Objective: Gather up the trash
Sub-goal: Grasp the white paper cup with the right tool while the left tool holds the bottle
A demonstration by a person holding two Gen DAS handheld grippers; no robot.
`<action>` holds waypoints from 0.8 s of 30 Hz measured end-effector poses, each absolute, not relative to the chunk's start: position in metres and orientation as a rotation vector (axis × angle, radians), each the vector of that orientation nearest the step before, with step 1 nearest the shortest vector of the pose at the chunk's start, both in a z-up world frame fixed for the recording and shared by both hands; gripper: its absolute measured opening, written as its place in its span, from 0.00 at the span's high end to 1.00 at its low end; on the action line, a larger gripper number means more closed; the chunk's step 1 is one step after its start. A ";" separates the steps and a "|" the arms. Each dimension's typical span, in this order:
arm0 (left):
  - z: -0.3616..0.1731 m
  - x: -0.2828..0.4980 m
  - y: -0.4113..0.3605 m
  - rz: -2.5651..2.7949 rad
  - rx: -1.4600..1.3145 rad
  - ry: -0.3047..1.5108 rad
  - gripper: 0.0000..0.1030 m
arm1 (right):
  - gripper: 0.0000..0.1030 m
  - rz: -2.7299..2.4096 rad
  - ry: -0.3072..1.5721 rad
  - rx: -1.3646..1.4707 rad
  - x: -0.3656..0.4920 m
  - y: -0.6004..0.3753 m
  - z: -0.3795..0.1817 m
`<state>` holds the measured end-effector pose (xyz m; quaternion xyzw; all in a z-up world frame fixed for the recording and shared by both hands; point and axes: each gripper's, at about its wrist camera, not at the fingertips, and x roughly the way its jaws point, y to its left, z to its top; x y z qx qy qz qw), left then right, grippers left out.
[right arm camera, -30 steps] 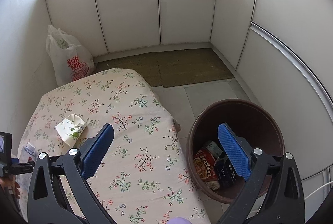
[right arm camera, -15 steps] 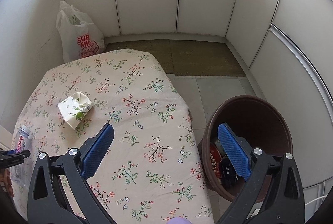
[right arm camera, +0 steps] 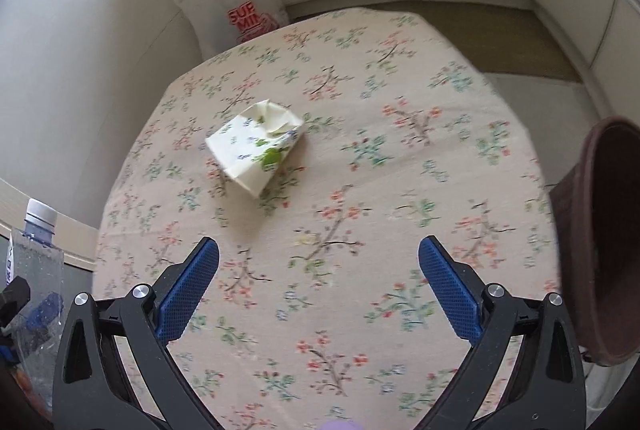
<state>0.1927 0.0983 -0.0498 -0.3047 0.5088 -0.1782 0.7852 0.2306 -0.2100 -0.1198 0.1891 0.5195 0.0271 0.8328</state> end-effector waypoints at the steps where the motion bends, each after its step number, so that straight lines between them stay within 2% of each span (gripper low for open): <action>1: -0.048 0.195 0.101 -0.389 -0.670 1.085 0.42 | 0.07 0.076 1.117 0.452 0.239 -0.208 -0.126; 3: -0.044 0.202 0.106 -0.382 -0.672 1.063 0.42 | 0.07 0.107 1.139 0.595 0.261 -0.206 -0.141; 5: -0.045 0.202 0.113 -0.377 -0.689 1.066 0.42 | 0.18 0.117 1.147 0.702 0.279 -0.203 -0.153; 9: -0.043 0.202 0.120 -0.379 -0.682 1.066 0.42 | 0.27 0.074 1.174 0.803 0.303 -0.190 -0.173; 12: -0.046 0.205 0.123 -0.369 -0.658 1.059 0.42 | 0.38 0.050 1.147 0.844 0.312 -0.186 -0.180; 14: -0.048 0.205 0.127 -0.369 -0.665 1.063 0.42 | 0.60 0.053 1.133 0.857 0.316 -0.183 -0.182; 17: -0.050 0.202 0.133 -0.356 -0.669 1.064 0.42 | 0.74 0.041 1.114 0.871 0.317 -0.181 -0.183; 24: -0.048 0.195 0.134 -0.336 -0.666 1.053 0.42 | 0.78 0.032 1.041 0.736 0.311 -0.177 -0.156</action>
